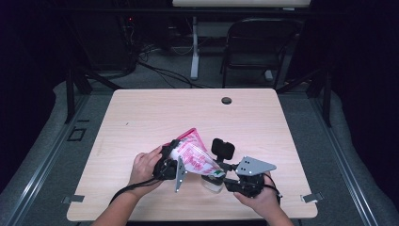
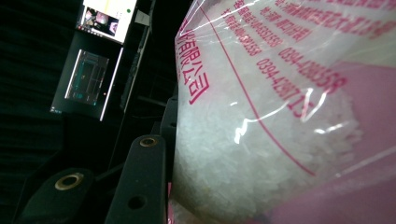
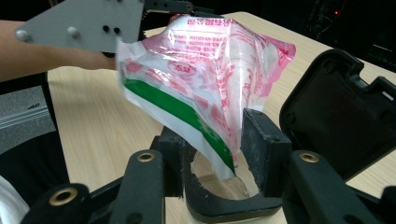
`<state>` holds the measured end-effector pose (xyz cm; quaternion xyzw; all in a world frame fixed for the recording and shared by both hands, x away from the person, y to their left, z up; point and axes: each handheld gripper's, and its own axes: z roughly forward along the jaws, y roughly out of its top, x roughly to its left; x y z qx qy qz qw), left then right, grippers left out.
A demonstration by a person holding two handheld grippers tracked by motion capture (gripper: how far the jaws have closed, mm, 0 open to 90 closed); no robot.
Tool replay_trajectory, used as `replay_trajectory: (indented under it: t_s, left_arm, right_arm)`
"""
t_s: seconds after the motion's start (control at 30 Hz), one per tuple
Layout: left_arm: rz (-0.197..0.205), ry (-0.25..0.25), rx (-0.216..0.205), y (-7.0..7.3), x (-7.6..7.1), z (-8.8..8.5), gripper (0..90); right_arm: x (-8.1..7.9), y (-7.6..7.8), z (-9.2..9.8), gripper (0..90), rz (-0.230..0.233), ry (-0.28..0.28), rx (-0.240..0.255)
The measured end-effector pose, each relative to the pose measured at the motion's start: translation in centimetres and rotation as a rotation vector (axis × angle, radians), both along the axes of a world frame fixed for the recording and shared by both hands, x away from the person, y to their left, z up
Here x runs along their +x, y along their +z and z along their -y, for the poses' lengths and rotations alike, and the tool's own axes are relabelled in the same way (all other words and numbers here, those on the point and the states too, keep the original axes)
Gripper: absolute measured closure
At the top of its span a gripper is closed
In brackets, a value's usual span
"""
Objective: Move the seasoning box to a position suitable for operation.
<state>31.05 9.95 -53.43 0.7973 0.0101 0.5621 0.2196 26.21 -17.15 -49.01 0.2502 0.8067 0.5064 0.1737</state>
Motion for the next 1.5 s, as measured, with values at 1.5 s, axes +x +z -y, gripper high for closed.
replay_trajectory:
  t_s: [1.5]
  left_arm:
    - [0.032,-0.007,0.012,0.1,-0.5,0.7,67.5]
  right_arm:
    - [1.1,-1.4,-0.1,90.0,-0.056,-0.054,-0.052]
